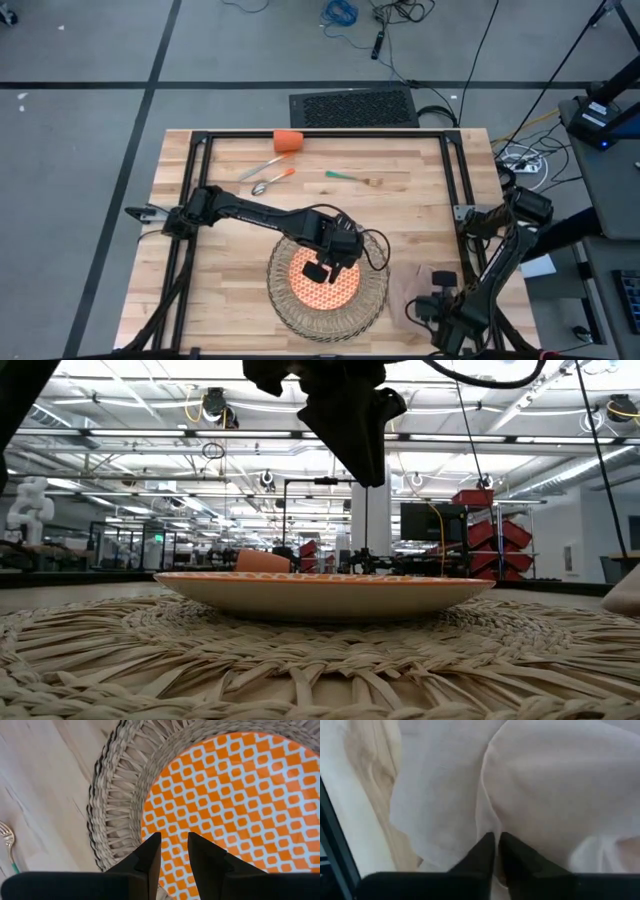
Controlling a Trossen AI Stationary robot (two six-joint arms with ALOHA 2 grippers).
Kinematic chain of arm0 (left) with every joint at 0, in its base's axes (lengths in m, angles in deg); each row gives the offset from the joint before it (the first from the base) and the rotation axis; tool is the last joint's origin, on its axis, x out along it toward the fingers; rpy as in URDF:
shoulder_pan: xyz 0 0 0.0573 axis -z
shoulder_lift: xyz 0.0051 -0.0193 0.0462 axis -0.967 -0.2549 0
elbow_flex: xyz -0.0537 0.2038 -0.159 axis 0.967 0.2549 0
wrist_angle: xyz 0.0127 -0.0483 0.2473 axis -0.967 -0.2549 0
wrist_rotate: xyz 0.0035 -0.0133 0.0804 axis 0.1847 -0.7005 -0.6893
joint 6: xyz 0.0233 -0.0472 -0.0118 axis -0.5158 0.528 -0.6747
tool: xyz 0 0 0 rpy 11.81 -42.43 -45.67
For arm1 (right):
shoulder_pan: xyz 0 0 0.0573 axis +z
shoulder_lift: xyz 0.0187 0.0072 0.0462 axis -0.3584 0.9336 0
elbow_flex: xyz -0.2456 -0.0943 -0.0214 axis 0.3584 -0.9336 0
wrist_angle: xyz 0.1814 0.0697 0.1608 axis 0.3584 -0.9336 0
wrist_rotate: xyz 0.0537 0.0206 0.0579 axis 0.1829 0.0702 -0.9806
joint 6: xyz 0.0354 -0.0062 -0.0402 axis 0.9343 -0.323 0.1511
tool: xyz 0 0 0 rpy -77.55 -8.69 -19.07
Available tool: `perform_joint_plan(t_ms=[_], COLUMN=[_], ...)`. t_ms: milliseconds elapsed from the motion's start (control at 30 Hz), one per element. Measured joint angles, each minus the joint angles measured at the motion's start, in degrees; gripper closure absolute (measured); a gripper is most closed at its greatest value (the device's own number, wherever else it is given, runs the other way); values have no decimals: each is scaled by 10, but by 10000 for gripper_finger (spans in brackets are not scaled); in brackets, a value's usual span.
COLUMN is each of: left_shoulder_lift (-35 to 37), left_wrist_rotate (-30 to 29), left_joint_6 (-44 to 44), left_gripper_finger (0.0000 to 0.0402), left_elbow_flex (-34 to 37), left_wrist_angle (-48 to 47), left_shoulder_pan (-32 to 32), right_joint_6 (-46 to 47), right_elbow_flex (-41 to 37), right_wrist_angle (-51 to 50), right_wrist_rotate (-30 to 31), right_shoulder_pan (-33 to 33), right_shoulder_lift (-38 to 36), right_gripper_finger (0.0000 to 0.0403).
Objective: Set table place
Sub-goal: Fold the napkin
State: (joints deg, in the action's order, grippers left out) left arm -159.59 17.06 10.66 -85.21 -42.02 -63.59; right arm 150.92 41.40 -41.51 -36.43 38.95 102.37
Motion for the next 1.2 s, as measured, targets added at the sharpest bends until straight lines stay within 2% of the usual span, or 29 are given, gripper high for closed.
perform_joint_plan(t_ms=[100,300,567,667,833,933,1200], left_shoulder_lift=[0,7,117,175,231,229,182], left_wrist_rotate=[0,-3,-13,7,89,124,131], left_joint_6=[-3,-9,-9,-7,27,46,46], left_gripper_finger=[319,320,320,320,320,320,320], left_elbow_flex=[0,-6,-10,-10,-12,-11,-10], left_wrist_angle=[-1,-1,54,115,192,188,172], left_shoulder_pan=[1,4,3,2,-6,-11,-11], right_joint_6=[-10,-42,-73,-96,-171,-233,-396], right_elbow_flex=[5,84,203,233,271,303,418], right_wrist_angle=[-5,-100,-267,-302,-312,-311,-313], right_wrist_rotate=[36,205,335,355,405,410,410], right_shoulder_pan=[-3,-14,-15,-27,-70,-112,-217], right_shoulder_lift=[-4,-43,-97,-115,-141,-147,-148], right_gripper_finger=[400,403,403,403,403,403,403])
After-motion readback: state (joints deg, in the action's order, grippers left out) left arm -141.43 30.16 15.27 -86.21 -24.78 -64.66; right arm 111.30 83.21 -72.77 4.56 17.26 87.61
